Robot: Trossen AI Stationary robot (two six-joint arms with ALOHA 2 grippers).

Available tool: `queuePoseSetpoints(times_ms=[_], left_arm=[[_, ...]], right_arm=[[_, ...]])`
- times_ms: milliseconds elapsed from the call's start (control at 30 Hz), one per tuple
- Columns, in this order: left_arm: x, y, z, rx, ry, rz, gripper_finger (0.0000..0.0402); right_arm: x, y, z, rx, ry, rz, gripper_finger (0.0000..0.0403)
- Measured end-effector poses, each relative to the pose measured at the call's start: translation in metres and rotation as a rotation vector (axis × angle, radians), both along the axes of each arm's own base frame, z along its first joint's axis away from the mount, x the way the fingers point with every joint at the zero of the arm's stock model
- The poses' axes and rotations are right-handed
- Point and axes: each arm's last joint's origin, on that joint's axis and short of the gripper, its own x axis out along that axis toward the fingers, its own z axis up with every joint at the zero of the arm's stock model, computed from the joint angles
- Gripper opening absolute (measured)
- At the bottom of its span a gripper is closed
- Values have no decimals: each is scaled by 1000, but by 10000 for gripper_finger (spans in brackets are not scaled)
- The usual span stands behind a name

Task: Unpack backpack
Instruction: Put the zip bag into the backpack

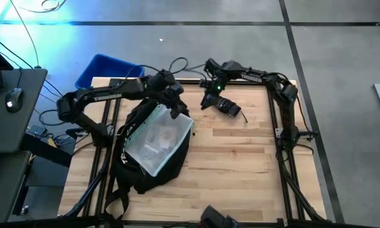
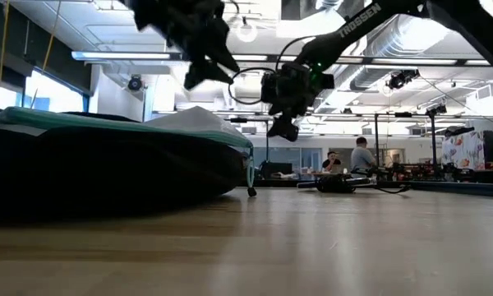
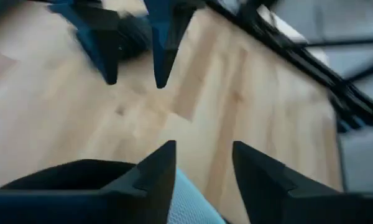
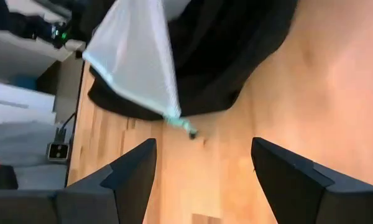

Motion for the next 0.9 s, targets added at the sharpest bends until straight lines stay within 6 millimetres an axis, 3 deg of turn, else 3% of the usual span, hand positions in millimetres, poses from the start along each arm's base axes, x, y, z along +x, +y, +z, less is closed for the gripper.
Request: queuePoseSetpoints(times_ms=[167,300,400,567,667,900], left_arm=[[0,10,-29,-31,133,-88,188],[-6,10,-45,-63,264,-130,187],[-11,4,-51,-68,357,-154,151],[-20,-6,-54,7,519,-133,26],[-19,-12,-44,23,499,-121,16],[-5,-17,10,236,304,-131,45]], right_arm=[[4,28,-13,20,34,63,247],[16,42,-18,-28,29,81,247],[26,48,-17,-62,2,64,247],[43,53,-11,-84,-89,24,247],[49,57,-9,-90,-119,25,247],[38,58,9,-123,-121,28,247]])
